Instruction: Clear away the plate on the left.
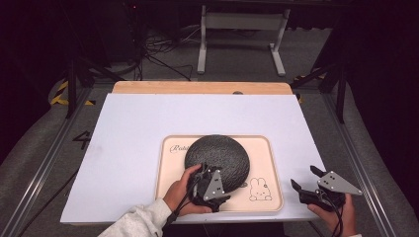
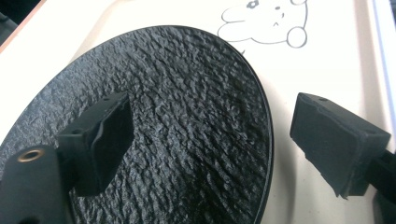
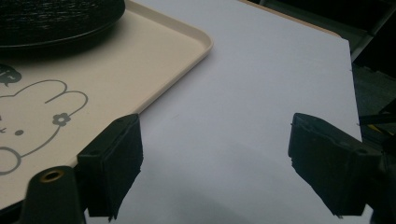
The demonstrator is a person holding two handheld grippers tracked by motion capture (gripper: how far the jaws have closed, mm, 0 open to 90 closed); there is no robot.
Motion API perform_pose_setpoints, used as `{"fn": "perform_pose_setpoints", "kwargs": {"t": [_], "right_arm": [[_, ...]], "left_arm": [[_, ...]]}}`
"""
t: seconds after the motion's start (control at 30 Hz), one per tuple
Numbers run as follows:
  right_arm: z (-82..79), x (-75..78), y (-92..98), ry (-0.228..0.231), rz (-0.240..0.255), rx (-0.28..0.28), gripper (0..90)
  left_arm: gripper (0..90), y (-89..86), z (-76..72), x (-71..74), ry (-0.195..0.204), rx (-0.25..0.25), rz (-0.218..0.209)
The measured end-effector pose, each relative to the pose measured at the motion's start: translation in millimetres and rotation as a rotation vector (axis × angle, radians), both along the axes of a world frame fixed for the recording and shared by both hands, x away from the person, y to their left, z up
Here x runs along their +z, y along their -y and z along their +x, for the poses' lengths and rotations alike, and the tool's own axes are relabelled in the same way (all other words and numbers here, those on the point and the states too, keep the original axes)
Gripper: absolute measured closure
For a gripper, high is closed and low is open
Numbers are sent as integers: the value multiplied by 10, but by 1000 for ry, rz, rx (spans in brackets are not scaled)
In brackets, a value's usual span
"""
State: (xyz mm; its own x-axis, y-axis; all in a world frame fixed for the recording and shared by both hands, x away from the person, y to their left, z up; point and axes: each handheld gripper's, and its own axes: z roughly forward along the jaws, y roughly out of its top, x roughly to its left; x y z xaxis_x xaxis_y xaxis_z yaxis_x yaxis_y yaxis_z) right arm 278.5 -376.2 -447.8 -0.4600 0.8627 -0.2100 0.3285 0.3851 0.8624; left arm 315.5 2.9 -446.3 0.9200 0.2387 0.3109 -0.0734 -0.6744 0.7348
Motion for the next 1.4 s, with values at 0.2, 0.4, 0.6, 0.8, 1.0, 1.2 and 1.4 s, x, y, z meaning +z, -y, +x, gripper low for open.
{"fn": "perform_pose_setpoints", "kwargs": {"t": [0.2,0.4,0.6,0.8,1.0,1.2,1.4], "right_arm": [[0,0,1,-1,1,1,179],[0,0,1,-2,3,2,179],[0,0,-1,-1,3,3,180],[-1,1,1,0,2,2,179],[-2,3,3,3,2,2,180],[-2,2,0,2,3,5,179],[-2,1,0,2,3,5,179]], "left_arm": [[134,-37,9,45,-10,-2,-14],[130,-98,34,111,17,9,-25],[128,-238,109,230,69,44,-38],[128,-347,164,279,78,71,-47],[129,-439,239,289,102,98,-29],[126,-524,280,293,92,117,-4],[121,-596,339,275,96,130,52]]}}
